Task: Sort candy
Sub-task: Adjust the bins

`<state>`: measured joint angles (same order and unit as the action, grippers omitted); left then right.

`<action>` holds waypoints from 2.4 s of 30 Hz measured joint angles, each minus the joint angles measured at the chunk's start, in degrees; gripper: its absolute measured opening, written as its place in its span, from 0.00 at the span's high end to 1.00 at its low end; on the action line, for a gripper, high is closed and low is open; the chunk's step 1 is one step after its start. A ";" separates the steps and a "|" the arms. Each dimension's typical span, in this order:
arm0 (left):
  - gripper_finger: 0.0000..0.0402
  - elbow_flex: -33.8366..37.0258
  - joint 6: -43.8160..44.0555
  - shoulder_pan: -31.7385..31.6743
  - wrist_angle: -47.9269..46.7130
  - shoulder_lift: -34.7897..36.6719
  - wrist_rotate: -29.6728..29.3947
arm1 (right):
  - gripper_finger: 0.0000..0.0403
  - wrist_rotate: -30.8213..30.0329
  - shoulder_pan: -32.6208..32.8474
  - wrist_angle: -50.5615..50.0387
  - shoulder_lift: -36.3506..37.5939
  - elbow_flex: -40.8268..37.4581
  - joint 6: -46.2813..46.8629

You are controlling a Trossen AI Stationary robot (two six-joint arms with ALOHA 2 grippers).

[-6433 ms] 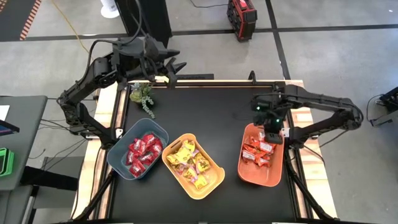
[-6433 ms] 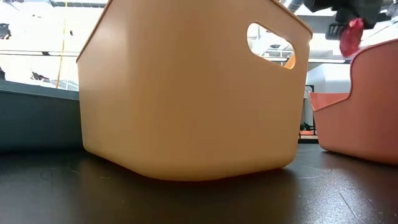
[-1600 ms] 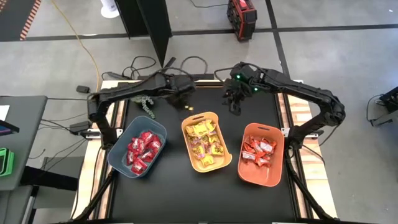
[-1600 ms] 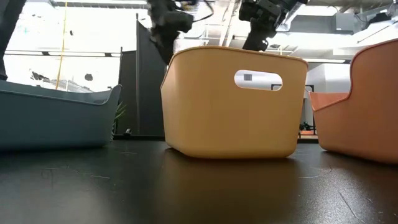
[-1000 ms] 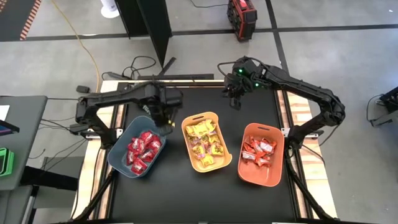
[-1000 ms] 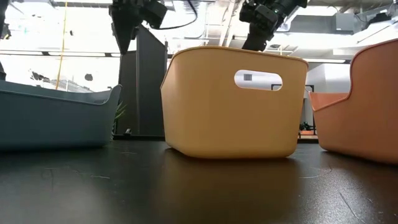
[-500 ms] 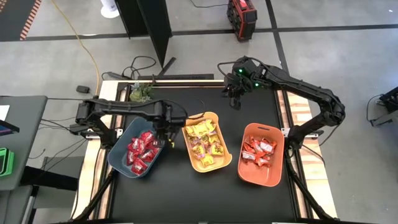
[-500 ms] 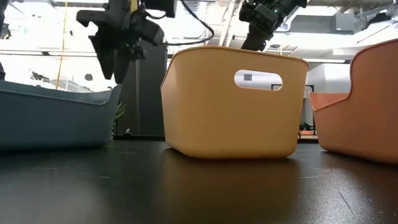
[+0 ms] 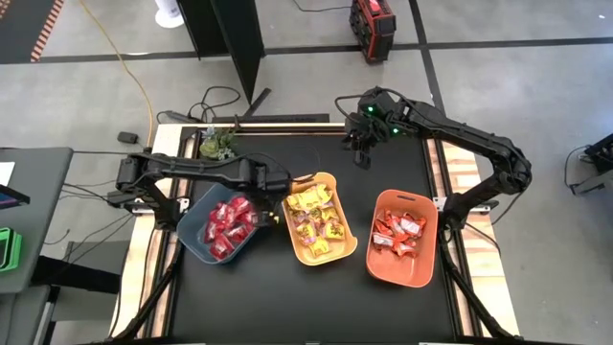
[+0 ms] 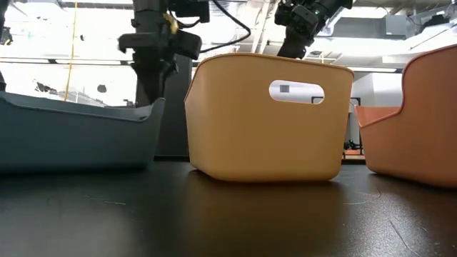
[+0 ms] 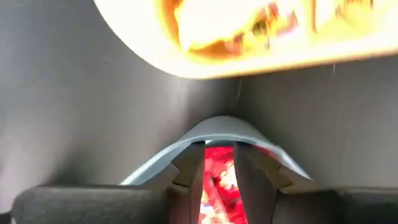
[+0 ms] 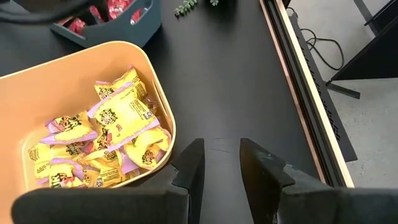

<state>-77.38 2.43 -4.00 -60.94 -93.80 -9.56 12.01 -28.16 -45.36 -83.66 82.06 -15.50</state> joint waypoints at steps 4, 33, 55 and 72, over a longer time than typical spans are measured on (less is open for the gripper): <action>0.83 0.02 8.62 -1.84 5.37 0.00 -0.49 | 0.70 0.00 0.00 0.00 0.00 0.00 0.04; 0.83 -11.50 31.04 -12.59 -6.98 4.31 -0.07 | 0.70 -0.02 0.79 -0.83 -0.02 0.00 0.47; 1.00 2.35 55.91 -11.04 -29.13 3.69 -1.42 | 0.71 -0.04 0.74 0.81 -0.02 0.00 0.01; 1.00 5.42 60.77 -8.54 -29.05 4.24 -7.40 | 0.71 -0.04 0.74 0.81 -0.02 0.00 -1.16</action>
<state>-71.96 63.21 -12.53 -90.00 -89.56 -16.96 11.97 -27.42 -44.56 -83.68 82.06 -16.65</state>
